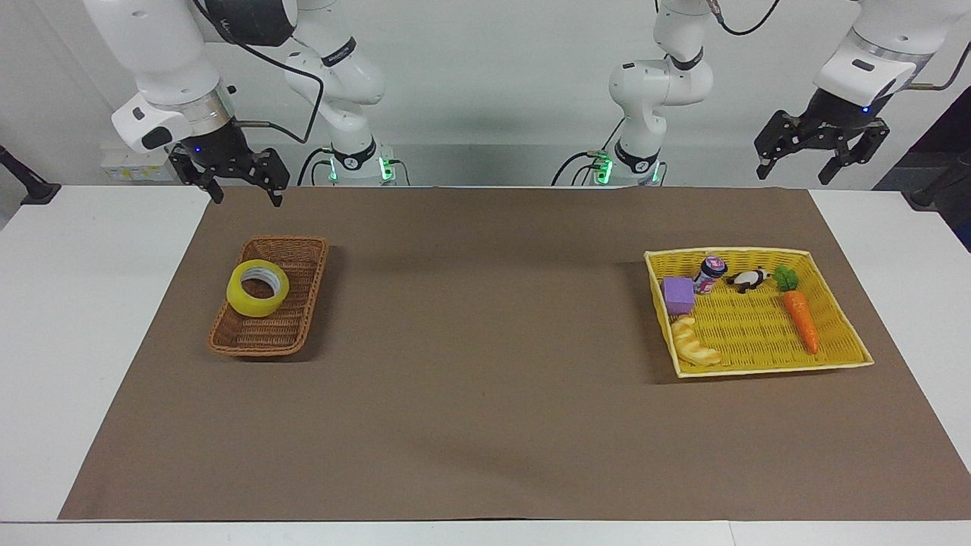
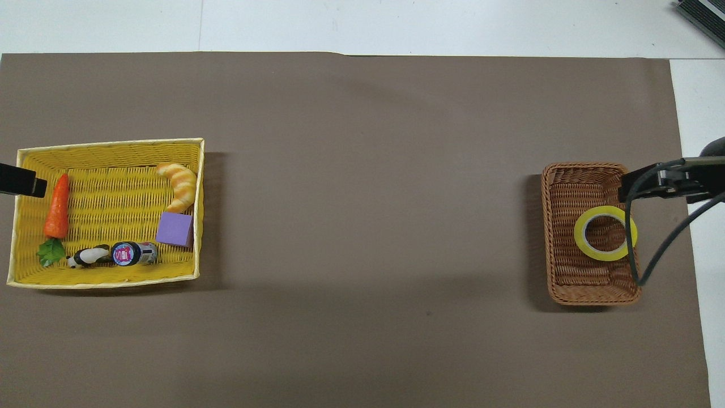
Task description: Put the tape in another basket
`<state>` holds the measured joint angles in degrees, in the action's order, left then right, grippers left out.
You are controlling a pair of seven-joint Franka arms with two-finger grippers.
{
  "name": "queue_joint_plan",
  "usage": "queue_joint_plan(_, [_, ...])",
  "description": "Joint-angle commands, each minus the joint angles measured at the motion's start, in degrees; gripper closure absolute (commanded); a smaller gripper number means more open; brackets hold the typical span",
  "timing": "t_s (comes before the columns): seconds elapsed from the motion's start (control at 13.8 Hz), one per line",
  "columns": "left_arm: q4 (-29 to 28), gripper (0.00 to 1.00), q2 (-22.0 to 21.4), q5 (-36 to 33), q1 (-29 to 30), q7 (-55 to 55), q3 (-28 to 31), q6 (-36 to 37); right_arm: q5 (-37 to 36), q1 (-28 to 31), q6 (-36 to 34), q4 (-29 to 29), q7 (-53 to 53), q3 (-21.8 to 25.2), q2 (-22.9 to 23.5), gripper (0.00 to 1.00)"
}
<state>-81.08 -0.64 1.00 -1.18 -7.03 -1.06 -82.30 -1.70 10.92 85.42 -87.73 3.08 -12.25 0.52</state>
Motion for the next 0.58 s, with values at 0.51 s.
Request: queue_joint_plan(0.51, [-0.48, 0.00, -0.86, -1.43, 0.13, 0.44, -0.08, 0.74, 1.09, -8.29, -1.75, 1.15, 0.44, 9.00, -0.52, 0.00])
